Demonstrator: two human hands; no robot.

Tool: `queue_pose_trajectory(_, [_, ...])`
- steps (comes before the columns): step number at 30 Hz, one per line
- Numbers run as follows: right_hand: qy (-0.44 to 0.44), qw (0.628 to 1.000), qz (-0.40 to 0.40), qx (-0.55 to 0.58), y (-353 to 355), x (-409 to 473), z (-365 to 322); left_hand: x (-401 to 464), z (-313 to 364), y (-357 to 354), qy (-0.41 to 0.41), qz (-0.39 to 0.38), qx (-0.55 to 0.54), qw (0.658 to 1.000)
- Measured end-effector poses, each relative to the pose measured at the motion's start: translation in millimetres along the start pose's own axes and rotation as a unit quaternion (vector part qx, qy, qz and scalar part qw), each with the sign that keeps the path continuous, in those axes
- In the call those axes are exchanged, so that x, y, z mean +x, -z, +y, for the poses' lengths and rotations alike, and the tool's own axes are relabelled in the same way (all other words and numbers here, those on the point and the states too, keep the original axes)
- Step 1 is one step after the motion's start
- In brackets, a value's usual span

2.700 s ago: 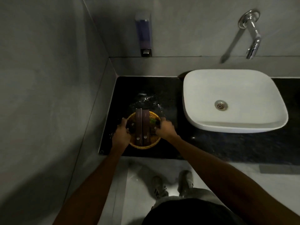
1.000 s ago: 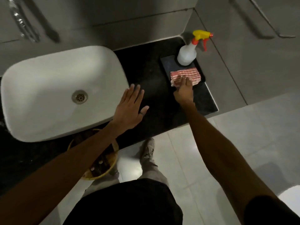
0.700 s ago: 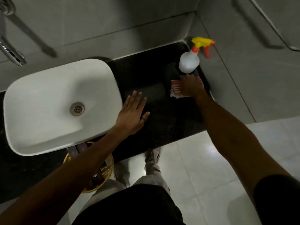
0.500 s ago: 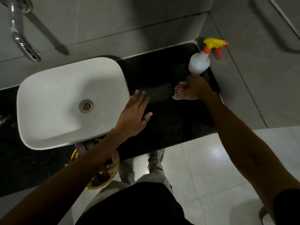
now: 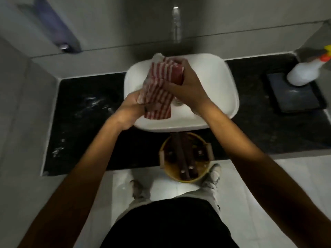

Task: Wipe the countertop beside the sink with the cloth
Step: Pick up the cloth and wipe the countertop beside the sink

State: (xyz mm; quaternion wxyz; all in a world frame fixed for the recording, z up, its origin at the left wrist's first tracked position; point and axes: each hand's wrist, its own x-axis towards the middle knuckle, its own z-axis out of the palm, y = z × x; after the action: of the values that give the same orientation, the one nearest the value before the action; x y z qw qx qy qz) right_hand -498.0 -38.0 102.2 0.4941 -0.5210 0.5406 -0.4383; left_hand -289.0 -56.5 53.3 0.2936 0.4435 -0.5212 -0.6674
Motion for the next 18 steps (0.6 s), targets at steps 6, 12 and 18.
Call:
queue_pose_trajectory(6, [-0.168, 0.985, 0.043, -0.003, -185, -38, 68, -114, -93, 141, 0.142, 0.086, -0.052, 0.985])
queue_pose_trajectory(12, [-0.351, 0.913, 0.146, -0.146, -238, -69, 133, -122, -179, 157, 0.201, 0.095, 0.124, 0.967])
queue_pose_trajectory(18, [-0.310, 0.889, 0.215, -0.259, -306, -91, 167, -112, -219, 182, 0.055, 0.144, 0.490, 0.858])
